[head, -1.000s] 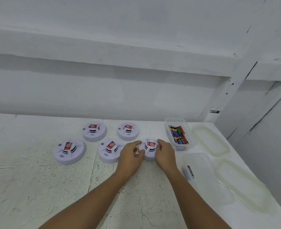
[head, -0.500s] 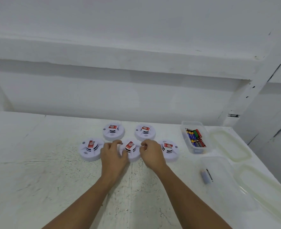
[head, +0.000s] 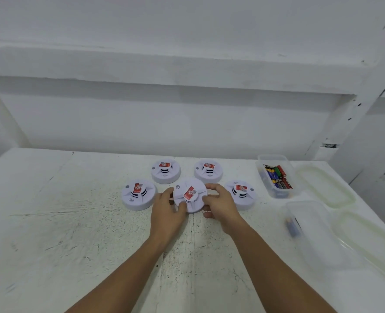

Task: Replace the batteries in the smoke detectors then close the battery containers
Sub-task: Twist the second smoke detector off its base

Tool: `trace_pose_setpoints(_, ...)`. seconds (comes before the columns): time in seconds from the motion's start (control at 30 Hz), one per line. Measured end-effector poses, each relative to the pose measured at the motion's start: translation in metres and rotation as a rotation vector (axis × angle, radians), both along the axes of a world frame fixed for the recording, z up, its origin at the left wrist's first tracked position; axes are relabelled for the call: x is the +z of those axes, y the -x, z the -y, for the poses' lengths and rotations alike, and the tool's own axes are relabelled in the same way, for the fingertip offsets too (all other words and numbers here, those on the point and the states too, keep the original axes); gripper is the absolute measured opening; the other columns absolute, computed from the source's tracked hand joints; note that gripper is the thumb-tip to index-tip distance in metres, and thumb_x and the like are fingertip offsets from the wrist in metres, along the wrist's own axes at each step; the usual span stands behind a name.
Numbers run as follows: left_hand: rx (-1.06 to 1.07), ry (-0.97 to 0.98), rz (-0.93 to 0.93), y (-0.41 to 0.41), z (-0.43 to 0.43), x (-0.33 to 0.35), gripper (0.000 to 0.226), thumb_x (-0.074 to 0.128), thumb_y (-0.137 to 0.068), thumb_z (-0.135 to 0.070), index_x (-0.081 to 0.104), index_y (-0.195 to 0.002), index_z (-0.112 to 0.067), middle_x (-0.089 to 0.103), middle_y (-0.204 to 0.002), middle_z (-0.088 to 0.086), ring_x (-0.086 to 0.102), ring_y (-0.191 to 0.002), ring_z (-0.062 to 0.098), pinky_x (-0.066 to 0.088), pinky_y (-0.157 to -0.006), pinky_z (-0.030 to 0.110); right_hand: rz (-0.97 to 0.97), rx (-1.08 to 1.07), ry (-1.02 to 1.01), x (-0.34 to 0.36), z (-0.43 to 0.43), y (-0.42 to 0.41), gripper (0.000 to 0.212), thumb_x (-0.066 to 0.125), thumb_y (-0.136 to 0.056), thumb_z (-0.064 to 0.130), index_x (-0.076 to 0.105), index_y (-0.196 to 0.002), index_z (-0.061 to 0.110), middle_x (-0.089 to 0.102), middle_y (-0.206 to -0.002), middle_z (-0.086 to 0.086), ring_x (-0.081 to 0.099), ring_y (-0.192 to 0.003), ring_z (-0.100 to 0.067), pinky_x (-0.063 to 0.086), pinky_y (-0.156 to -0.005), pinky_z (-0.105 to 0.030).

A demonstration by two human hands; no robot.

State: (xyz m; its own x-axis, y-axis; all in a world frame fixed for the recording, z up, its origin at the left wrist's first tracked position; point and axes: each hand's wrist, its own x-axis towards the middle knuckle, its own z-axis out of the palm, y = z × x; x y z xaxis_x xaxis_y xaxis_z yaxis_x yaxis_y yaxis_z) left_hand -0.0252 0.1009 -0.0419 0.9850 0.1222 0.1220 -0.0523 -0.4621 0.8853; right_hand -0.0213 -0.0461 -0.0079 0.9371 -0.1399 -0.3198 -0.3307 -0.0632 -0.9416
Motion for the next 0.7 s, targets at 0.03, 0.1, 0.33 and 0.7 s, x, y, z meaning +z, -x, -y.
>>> trace_pose_setpoints(0.03,0.001,0.041,0.001,0.003,0.0,0.002,0.028,0.062,-0.087,-0.027,0.054,-0.113,-0.027,0.056,-0.108,-0.007,0.057,-0.093,0.006,0.05,-0.076,0.026,0.004,-0.013,-0.044,0.001,0.003,0.004,0.025,0.053,-0.09,0.008,0.056,-0.109,0.022,0.069,-0.1,-0.008,0.064,-0.079,-0.021,0.056,-0.07,-0.036)
trace_pose_setpoints(0.1,0.01,0.119,-0.013,0.012,0.0,0.008,0.03,0.058,-0.09,-0.034,0.055,-0.117,-0.023,0.058,-0.111,-0.006,0.058,-0.096,0.005,0.049,-0.075,0.022,0.032,-0.042,-0.123,0.001,0.009,0.013,0.015,0.056,-0.093,0.015,0.058,-0.107,0.021,0.071,-0.099,-0.009,0.068,-0.082,-0.026,0.057,-0.074,-0.039)
trace_pose_setpoints(0.33,-0.015,0.277,-0.063,0.042,0.014,0.023,0.023,0.054,-0.09,-0.043,0.054,-0.106,-0.027,0.065,-0.101,-0.007,0.063,-0.087,0.003,0.046,-0.065,0.013,0.194,-0.089,-0.05,0.003,0.02,0.049,0.016,0.065,-0.088,0.023,0.06,-0.103,0.019,0.066,-0.102,-0.002,0.066,-0.097,-0.019,0.057,-0.084,-0.037)
trace_pose_setpoints(0.7,-0.299,0.167,-0.119,0.071,-0.003,0.006,0.056,0.087,-0.062,-0.027,0.061,-0.111,-0.028,0.066,-0.105,-0.016,0.059,-0.097,-0.007,0.045,-0.079,0.008,0.366,0.147,0.239,-0.012,0.046,0.103,0.033,0.071,-0.071,-0.006,0.07,-0.093,0.018,0.058,-0.109,0.002,0.055,-0.11,-0.003,0.049,-0.092,-0.017)
